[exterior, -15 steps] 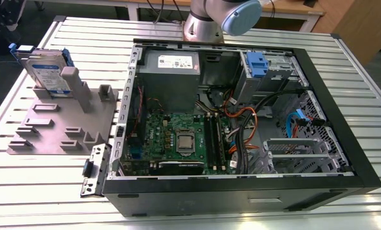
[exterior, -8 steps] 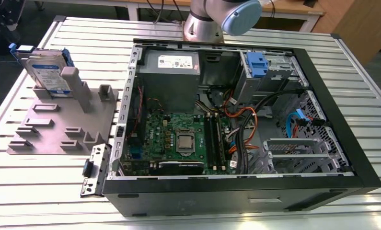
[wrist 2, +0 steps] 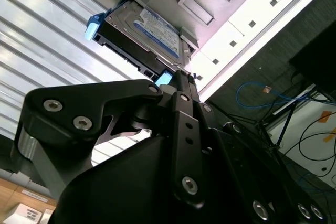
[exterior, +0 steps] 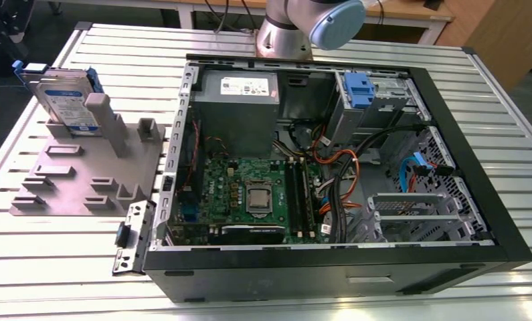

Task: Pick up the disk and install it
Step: 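Pick up the disk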

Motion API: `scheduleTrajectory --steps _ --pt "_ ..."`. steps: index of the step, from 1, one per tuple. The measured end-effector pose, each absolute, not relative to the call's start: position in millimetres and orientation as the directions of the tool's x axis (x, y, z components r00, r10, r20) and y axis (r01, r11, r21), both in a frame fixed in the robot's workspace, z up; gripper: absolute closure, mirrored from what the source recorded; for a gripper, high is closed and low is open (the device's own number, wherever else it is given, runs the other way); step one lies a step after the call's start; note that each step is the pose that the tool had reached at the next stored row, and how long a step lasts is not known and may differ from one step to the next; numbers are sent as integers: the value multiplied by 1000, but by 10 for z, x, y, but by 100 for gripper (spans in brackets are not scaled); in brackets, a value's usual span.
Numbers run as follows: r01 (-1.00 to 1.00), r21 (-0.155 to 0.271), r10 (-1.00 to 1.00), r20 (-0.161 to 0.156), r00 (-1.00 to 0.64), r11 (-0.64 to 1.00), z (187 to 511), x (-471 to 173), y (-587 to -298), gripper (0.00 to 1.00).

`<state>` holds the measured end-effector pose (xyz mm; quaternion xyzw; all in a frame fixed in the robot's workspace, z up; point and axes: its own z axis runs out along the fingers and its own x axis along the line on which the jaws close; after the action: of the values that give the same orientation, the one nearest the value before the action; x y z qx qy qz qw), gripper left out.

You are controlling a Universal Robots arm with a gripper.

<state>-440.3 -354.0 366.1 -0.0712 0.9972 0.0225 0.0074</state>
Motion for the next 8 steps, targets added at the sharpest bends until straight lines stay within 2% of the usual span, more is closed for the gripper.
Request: scheduleTrajectory --steps 8 --pt "-166 44 -165 -18 -986 985 3660 -4403 -3540 89"
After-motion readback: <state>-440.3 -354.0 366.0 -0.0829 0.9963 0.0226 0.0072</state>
